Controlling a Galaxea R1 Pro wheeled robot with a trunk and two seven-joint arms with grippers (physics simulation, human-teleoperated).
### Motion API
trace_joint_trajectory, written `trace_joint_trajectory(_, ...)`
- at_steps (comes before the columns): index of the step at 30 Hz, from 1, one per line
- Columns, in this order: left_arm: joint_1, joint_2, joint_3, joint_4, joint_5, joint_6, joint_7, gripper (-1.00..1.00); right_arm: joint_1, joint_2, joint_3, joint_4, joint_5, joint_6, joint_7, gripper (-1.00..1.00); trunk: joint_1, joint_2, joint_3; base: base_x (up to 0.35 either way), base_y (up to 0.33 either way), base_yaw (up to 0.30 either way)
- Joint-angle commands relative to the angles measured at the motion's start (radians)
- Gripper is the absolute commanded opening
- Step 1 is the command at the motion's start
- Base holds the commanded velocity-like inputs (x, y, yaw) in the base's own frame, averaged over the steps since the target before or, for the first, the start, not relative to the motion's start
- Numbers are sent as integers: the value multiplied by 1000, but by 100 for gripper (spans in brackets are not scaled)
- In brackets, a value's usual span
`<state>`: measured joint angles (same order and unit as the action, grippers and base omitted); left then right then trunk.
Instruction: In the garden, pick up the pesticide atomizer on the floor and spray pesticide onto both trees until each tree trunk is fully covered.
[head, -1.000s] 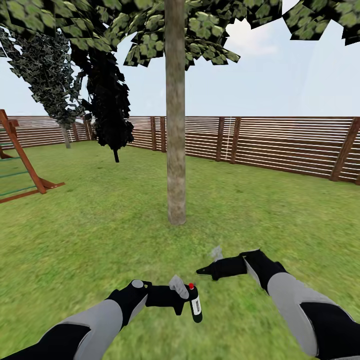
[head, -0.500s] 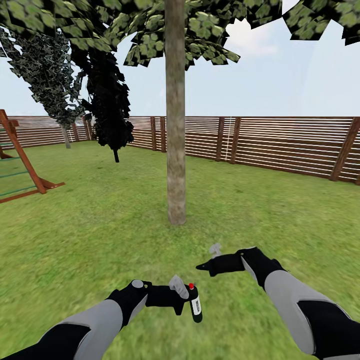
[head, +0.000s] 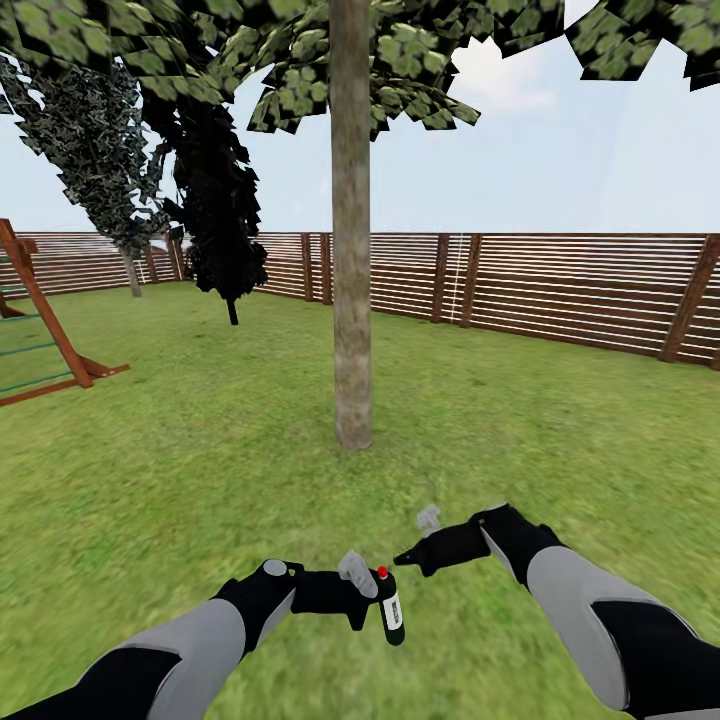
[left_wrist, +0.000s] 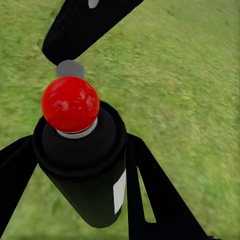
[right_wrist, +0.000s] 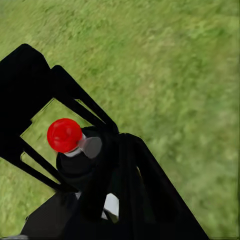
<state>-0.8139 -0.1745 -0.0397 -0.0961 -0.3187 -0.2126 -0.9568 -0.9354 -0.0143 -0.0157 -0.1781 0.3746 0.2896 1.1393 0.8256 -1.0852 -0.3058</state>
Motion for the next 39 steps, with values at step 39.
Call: trace_joint_trajectory(39, -1, 0, -4, -1, -3, -4, 3, -100, 1, 2, -1, 9, 15, 7, 16, -100, 0, -1, -1, 0, 0, 0)
